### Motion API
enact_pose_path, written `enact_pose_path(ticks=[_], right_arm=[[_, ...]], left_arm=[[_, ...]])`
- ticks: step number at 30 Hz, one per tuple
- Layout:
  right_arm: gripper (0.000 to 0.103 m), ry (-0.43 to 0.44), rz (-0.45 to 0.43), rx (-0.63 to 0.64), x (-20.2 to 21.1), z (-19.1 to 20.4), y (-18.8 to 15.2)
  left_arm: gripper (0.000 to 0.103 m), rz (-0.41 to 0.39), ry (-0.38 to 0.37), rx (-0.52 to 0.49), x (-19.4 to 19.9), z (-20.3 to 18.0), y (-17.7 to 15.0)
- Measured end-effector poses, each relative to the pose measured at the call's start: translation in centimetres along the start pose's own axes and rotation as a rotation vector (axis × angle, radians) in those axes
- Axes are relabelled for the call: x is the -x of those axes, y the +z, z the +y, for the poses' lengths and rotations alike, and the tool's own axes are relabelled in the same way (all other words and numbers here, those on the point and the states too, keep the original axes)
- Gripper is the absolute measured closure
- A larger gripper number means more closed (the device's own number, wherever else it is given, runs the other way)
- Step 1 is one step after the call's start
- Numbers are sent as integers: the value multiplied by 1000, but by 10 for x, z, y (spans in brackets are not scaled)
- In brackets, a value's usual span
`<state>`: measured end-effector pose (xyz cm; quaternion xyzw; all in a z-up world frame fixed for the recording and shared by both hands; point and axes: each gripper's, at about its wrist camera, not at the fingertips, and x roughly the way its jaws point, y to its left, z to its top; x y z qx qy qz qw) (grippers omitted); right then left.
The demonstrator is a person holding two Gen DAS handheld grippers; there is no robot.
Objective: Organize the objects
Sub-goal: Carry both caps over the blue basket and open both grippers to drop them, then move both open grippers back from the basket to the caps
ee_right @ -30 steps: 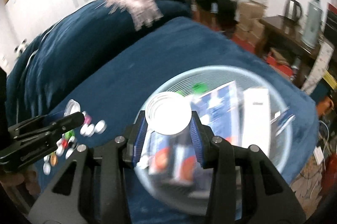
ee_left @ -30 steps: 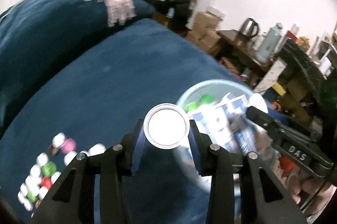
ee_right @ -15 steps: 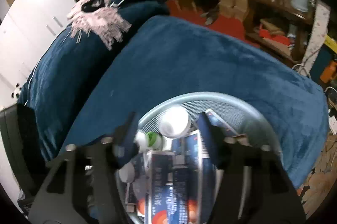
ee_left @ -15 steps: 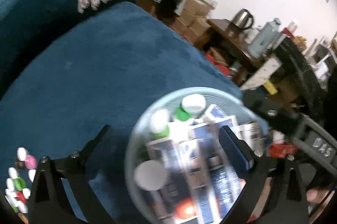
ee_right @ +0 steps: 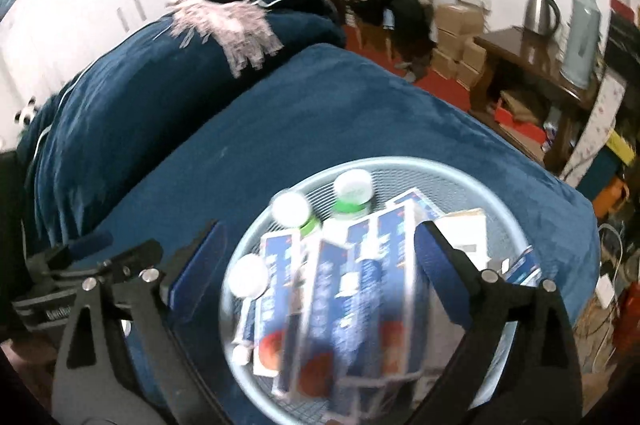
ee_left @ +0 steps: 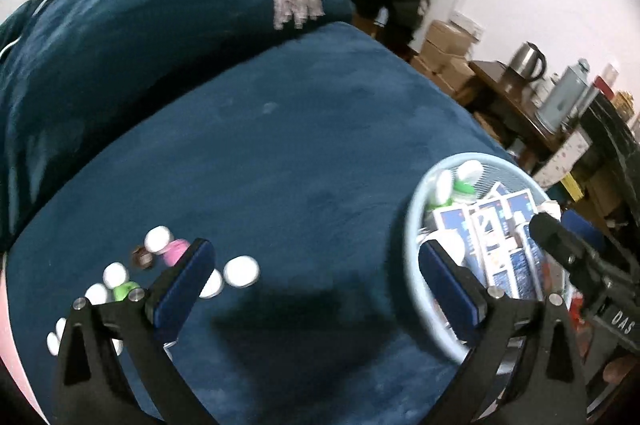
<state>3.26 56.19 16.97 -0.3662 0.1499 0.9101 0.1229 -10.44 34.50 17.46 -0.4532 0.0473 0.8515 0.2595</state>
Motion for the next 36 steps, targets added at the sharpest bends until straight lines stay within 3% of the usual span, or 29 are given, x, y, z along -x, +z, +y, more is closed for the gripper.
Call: enact_pose_path(ticks=[15, 20, 26, 32, 36], right_arm=[[7, 141, 84, 185, -10, 116, -44], [6, 172, 120, 231, -17, 147, -58], [3, 216, 247, 339, -46, 190, -101], [5, 280, 321, 427, -72, 228, -138], [9, 295, 370, 445, -95, 249, -150]], left_arm=[[1, -13, 152, 173, 50, 118, -59], [1, 0, 201, 276, 63, 162, -98], [1, 83, 253, 489, 60, 222, -162], [1, 64, 315, 608, 68, 257, -197], [1, 75, 348, 623, 65, 270, -208]])
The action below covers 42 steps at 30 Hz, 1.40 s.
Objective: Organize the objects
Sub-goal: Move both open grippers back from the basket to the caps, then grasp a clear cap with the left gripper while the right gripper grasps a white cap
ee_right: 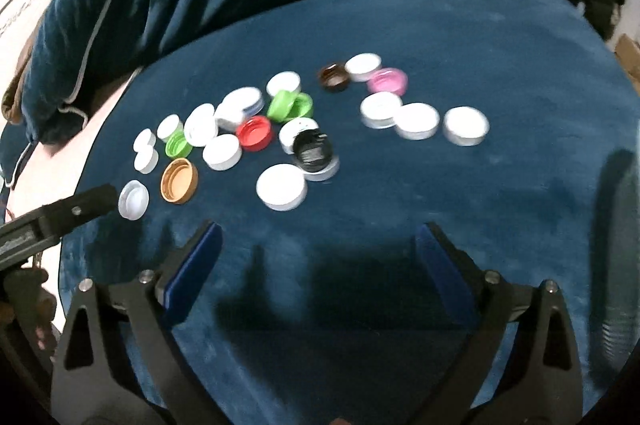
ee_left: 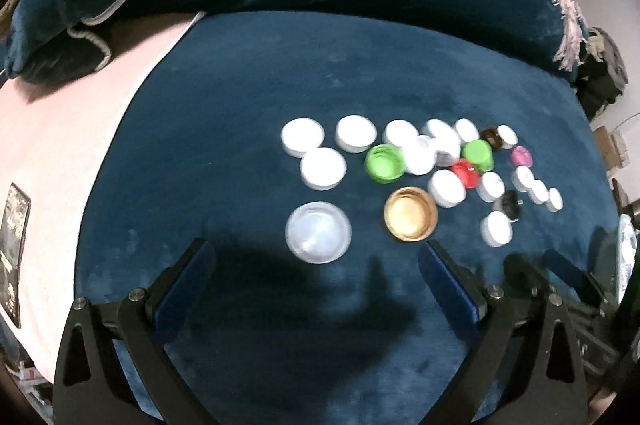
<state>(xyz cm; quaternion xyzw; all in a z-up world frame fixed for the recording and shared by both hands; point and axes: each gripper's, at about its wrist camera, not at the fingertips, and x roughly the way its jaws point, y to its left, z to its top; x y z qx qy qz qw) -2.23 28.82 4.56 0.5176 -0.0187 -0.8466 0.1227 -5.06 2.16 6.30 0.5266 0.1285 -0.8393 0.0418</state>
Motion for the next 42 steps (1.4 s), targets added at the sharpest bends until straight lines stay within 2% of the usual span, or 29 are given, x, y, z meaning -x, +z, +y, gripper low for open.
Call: enact_pose_path(ticks=[4, 7, 9, 11, 18, 20, 21, 29, 42], right_arm=[[16, -3, 43, 18, -22, 9, 6], [32, -22, 54, 45, -32, 15, 7], [55, -27, 49, 61, -32, 17, 7], [71, -25, 43, 80, -30, 18, 5], [71, -20, 42, 97, -15, 13, -11], [71, -21, 52, 93, -16, 11, -13], [71, -22, 55, 92, -17, 11, -12], [71, -24, 35, 88, -14, 13, -7], [71, -21, -42, 51, 17, 5, -1]], left_arm=[[2, 15, 19, -26, -9, 0, -5], [7, 23, 19, -46, -16, -3, -7], [8, 23, 23, -48, -21, -3, -7], [9, 25, 24, -35, -28, -1, -6], [21, 34, 32, -22, -41, 4, -2], [43, 31, 43, -32, -41, 3, -2], [61, 33, 53, -40, -40, 3, -2], [62, 24, -29, -10, -30, 5, -2], [62, -19, -82, -83, -5, -36, 1]])
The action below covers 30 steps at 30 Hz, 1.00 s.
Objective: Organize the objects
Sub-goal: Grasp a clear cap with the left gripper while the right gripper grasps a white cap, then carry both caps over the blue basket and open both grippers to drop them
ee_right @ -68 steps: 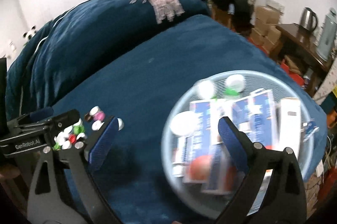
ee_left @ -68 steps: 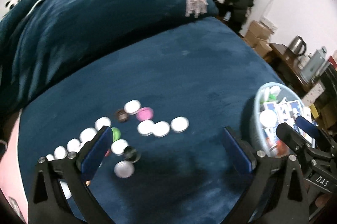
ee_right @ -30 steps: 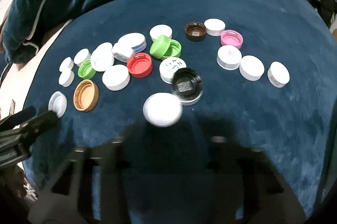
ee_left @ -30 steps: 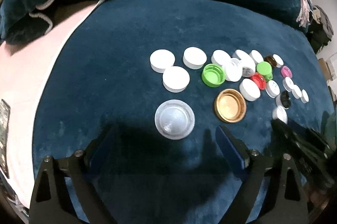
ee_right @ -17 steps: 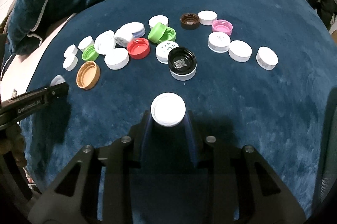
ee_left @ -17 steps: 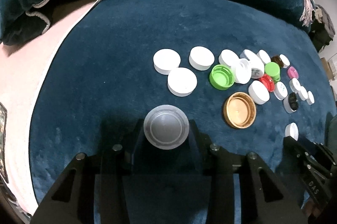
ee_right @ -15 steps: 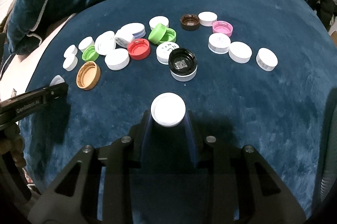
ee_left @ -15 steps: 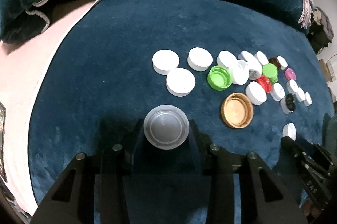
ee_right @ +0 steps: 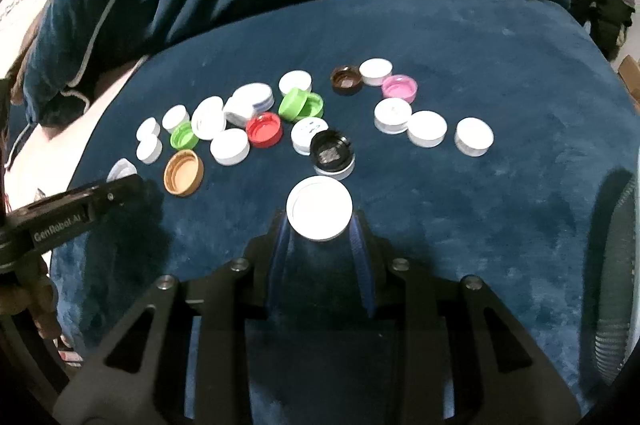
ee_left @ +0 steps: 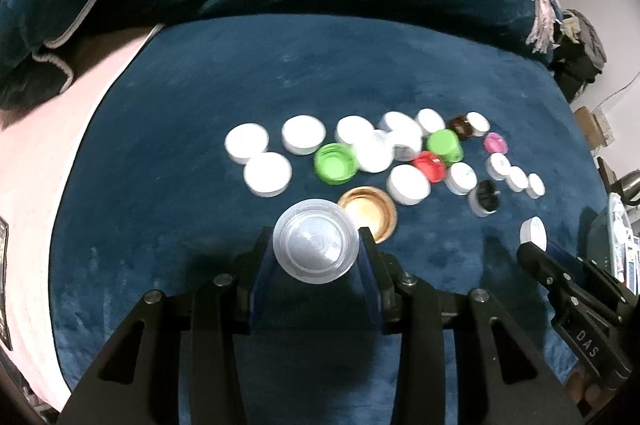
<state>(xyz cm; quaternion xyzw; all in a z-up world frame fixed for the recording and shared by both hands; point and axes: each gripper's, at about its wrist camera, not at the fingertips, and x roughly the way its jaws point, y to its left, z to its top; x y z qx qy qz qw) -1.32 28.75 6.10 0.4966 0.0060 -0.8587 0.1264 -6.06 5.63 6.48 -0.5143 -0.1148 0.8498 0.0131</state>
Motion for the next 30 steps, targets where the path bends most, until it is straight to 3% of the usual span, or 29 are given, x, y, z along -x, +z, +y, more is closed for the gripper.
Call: enact_pose_path(ticks=[13, 30], right_arm=[[71, -52, -116, -100, 63, -51, -2], [71, -228, -282, -435, 160, -209, -16]], left_arm=[[62, -51, -125, -157, 23, -97, 4], [62, -48, -413, -499, 46, -303, 27]])
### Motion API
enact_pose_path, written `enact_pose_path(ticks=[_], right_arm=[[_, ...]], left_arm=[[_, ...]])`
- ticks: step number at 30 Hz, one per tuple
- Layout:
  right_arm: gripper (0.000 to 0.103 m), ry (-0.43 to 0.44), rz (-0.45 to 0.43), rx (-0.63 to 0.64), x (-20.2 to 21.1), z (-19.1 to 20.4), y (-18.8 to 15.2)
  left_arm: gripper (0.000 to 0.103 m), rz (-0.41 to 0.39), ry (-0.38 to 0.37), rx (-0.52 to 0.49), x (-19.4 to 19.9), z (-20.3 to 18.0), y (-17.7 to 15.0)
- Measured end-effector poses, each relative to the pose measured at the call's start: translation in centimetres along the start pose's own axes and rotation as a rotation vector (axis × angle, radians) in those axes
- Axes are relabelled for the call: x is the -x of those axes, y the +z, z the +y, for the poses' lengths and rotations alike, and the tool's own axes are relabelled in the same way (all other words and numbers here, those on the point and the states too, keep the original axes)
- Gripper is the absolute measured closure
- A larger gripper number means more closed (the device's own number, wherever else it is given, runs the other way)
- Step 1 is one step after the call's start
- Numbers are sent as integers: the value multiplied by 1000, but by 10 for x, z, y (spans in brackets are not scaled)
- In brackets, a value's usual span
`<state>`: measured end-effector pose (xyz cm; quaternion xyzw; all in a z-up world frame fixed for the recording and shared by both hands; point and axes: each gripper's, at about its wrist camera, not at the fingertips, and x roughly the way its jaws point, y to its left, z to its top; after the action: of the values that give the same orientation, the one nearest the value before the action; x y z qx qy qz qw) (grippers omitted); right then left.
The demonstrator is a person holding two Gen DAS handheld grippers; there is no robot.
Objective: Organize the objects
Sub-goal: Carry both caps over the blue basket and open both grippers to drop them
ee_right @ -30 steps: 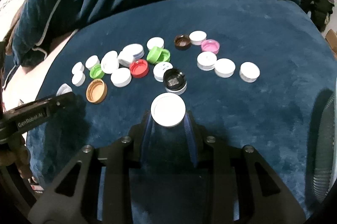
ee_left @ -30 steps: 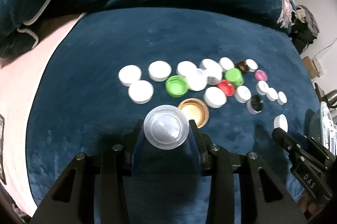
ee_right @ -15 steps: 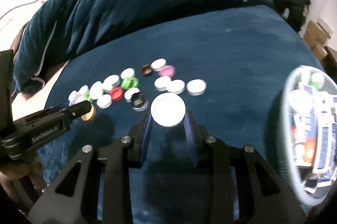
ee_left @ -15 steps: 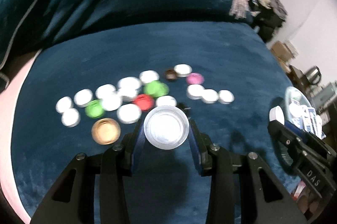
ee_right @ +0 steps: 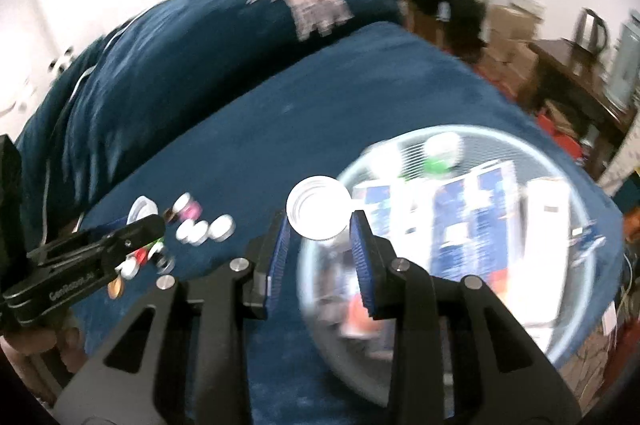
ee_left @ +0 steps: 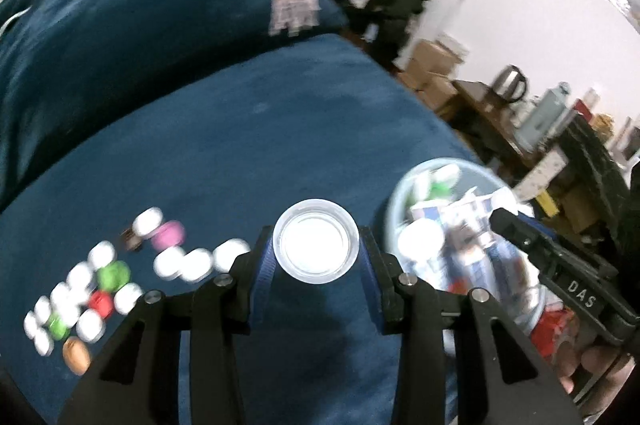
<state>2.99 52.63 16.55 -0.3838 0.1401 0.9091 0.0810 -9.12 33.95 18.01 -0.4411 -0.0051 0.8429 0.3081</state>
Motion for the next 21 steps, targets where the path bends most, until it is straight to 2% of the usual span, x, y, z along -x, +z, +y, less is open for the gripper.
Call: enact_pose_path(ticks=[5, 9, 10, 11, 13, 14, 17, 19, 21], right_arm=[[71, -63, -28, -96, 4, -45, 27], [70, -85, -28, -167, -1, -70, 51], [69, -78, -25, -183, -3, -74, 54], [69, -62, -17, -203, -7, -80, 58], [66, -44, 11, -249, -12, -90, 61], [59, -44, 14, -266, -10, -95, 60], [51, -72, -30, -260, 1, -94, 53], [38, -79, -41, -244, 2, -91, 48], [15, -73, -48, -228, 3, -86, 44]], left_arm=[[62, 39, -116, -53, -35, -55, 35], [61, 83, -164, -94, -66, -93, 53], [51, 100, -171, -96, -73, -99, 54], [28, 121, -175, -93, -79, -102, 56], [8, 148, -165, -77, -85, -102, 55], [8, 138, -156, -72, -84, -98, 53], [3, 131, -89, -64, -80, -80, 48], [2, 117, -35, -46, -73, -62, 45], [2, 98, 22, -40, -64, -46, 41]])
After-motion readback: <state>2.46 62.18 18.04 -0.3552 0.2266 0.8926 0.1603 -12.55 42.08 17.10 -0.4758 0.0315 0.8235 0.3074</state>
